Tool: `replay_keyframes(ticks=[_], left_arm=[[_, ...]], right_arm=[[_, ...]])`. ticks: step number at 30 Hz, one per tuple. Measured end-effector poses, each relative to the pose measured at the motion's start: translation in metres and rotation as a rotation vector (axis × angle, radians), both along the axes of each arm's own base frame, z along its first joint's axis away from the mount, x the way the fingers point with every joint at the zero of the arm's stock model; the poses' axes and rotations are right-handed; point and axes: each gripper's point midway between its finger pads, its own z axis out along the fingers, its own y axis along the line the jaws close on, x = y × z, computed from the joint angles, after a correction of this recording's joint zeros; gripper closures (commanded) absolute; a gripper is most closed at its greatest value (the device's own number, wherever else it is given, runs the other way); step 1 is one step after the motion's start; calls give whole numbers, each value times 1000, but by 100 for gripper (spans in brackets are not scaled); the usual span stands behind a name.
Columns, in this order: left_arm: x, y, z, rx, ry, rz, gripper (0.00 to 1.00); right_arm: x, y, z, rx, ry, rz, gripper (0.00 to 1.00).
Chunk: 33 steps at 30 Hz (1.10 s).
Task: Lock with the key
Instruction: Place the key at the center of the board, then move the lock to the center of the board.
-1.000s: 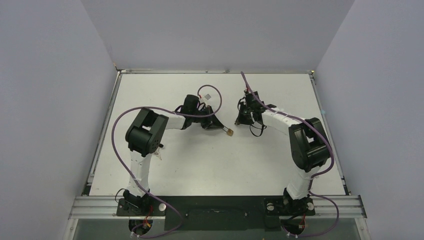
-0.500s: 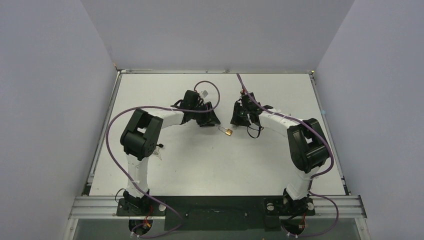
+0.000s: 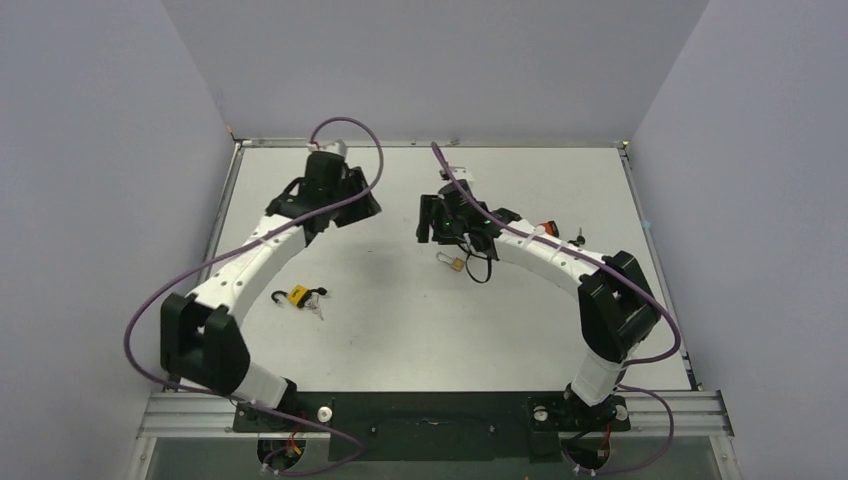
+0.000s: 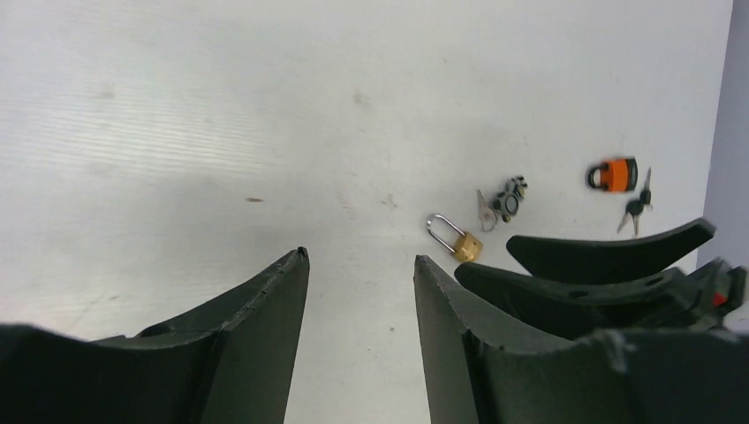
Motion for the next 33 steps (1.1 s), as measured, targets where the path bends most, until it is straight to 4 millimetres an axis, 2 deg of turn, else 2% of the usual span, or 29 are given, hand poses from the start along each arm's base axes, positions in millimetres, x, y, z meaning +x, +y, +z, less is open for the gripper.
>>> replay_keyframes(ticks=[3,6,8,11,14,19,23,28,33], left_arm=[[-12,56,43,50,-76,133,55],[-30,98,71,89,-120,235,55],[-45,116,86,105,-139,275,54],[-65,138,107,113,-171,323,54],[-81,153,122,112,-205,364,54],[-98,164,131,110,-225,392,54],[-101,164,128,110,-208,389,54],[-102,162,127,102,-200,376,55],[-103,160,127,96,-198,368,54]], right_arm=[[-7,47,14,38,-47,63,36],[-15,95,15,76,-71,140,38],[-22,129,8,103,-75,213,38],[-37,174,-12,115,-70,349,40],[-52,205,-32,117,-60,475,43],[-77,238,-51,125,-44,645,48],[-85,260,-47,155,-58,727,49],[-91,272,-50,162,-63,773,53],[-95,275,-69,142,-31,790,57]])
